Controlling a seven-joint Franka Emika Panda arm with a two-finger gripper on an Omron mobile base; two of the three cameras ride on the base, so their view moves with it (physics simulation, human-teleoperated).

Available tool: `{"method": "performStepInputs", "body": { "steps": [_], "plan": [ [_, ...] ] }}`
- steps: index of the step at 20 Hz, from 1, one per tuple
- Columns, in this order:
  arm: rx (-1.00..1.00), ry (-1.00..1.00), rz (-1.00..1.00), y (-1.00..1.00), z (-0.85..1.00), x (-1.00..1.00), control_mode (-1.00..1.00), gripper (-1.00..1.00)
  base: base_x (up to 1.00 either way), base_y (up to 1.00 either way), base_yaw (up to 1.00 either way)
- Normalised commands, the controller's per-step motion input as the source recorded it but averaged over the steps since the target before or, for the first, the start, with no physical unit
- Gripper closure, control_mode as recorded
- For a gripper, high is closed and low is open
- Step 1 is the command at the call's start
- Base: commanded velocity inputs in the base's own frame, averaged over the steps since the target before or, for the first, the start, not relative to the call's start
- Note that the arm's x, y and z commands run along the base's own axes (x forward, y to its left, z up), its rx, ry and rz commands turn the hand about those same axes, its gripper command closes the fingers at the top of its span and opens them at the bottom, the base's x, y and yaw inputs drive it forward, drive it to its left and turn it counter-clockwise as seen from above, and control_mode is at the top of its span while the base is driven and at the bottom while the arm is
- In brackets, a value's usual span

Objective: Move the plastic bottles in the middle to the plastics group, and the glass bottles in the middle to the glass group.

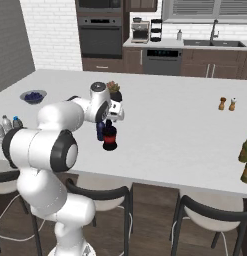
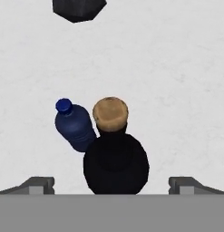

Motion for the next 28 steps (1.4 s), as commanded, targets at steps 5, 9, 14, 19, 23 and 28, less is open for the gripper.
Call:
{"method": "performStepInputs", "body": {
  "steps": [5, 9, 14, 19, 23, 28],
  "plan": [
    [0.00, 0.03, 0.02, 0.00, -0.07, 0.00, -1.00, -1.00, 0.00, 0.00, 0.00],
    [0.00, 0.00, 0.02, 0.00, -0.20, 0.04, -1.00, -1.00, 0.00, 0.00, 0.00],
    [0.00, 0.00, 0.02, 0.00, -0.19, 0.13, -1.00, -1.00, 0.00, 0.00, 0.00],
    [0.00, 0.00, 0.01, 0.00, -0.05, 0.09, -1.00, -1.00, 0.00, 0.00, 0.00],
    [0.00, 0.00, 0.01, 0.00, -0.03, 0.10, -1.00, -1.00, 0.00, 0.00, 0.00],
    [0.00, 0.00, 0.01, 0.00, 0.00, 0.05, -1.00, -1.00, 0.00, 0.00, 0.00]
  ]
}}
